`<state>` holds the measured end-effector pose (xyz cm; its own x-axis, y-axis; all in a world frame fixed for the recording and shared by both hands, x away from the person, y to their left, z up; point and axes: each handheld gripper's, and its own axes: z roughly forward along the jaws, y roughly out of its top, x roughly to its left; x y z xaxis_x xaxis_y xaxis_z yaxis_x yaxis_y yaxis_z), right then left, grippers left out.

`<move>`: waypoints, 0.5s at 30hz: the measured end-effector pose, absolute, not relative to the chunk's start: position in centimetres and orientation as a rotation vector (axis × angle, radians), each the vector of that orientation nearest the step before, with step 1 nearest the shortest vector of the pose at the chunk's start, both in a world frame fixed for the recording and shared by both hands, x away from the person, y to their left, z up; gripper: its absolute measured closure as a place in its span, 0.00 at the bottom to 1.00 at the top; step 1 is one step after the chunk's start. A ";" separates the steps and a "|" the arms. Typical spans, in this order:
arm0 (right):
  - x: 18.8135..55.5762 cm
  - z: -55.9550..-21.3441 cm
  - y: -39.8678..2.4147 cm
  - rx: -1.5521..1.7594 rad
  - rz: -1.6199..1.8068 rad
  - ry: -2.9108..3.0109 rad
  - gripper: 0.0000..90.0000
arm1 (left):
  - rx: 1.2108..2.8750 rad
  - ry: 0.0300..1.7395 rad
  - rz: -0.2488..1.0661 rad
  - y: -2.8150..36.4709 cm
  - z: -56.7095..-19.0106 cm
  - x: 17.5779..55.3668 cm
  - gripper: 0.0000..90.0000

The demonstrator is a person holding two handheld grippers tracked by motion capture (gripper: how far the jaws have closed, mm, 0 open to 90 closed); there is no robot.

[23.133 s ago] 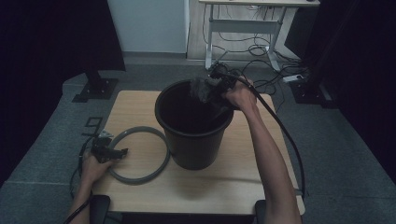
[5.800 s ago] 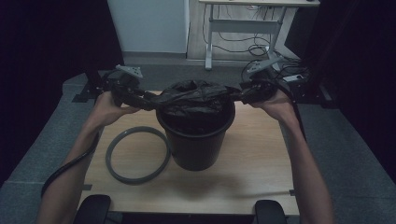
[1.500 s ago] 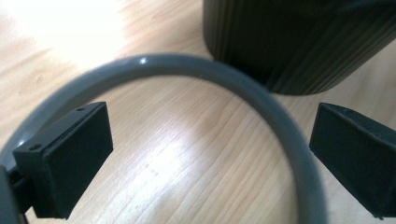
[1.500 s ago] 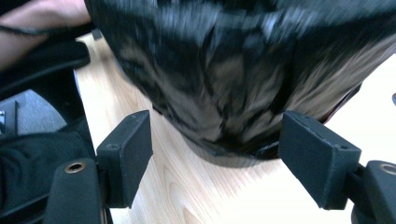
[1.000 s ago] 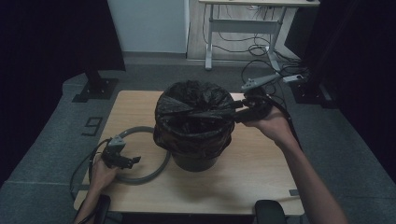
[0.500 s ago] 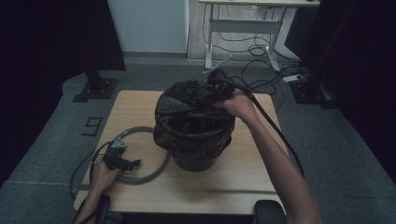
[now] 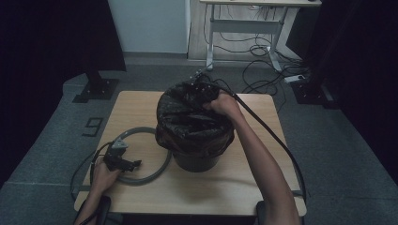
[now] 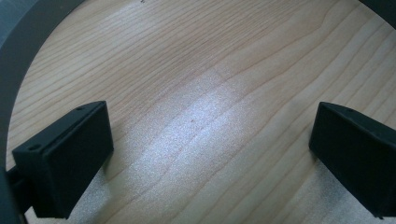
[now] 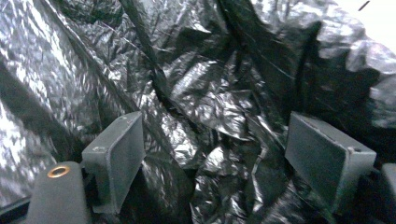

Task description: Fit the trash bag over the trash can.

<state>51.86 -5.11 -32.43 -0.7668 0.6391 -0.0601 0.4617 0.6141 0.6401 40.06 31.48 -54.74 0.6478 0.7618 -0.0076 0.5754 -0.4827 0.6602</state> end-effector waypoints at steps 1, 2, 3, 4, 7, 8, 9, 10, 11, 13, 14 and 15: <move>52.0 -32.6 -5.0 0.905 0.895 2.570 0.21 | 2.229 1.035 0.380 31.5 -54.7 40.1 0.00; 52.1 -33.1 -4.8 0.904 0.866 2.599 0.21 | 2.229 1.035 0.380 31.5 -54.7 40.1 0.00; 52.1 -33.4 -4.7 0.897 0.839 2.604 0.22 | 2.228 1.036 0.381 31.5 -54.7 40.0 0.00; 52.0 -33.6 -4.5 0.869 0.806 2.605 0.22 | 2.228 1.038 0.381 31.5 -54.7 40.0 0.00; 52.0 -33.6 -4.5 0.874 0.789 2.633 0.21 | 2.227 1.038 0.381 31.5 -54.7 40.0 0.00; 51.7 -33.0 -4.7 0.860 0.822 2.632 0.23 | 2.227 1.039 0.381 31.4 -54.7 40.0 0.00; 51.5 -32.3 -4.9 0.839 0.848 2.630 0.24 | 2.228 1.039 0.382 31.4 -54.7 40.0 0.00; 51.1 -31.6 -5.1 0.821 0.882 2.624 0.25 | 2.227 1.039 0.381 31.4 -54.7 40.0 0.00; 50.7 -30.9 -5.3 0.801 0.910 2.621 0.25 | 2.227 1.039 0.382 31.4 -54.7 40.0 0.00; 50.0 -29.7 -5.5 0.794 0.927 2.592 0.25 | 2.227 1.039 0.382 31.4 -54.7 40.0 0.00; 49.4 -29.1 -5.4 0.783 0.926 2.579 0.24 | 2.227 1.039 0.383 31.4 -54.7 40.0 0.00; 49.1 -28.9 -5.2 0.770 0.934 2.580 0.23 | 2.227 1.039 0.383 31.4 -54.7 40.0 0.00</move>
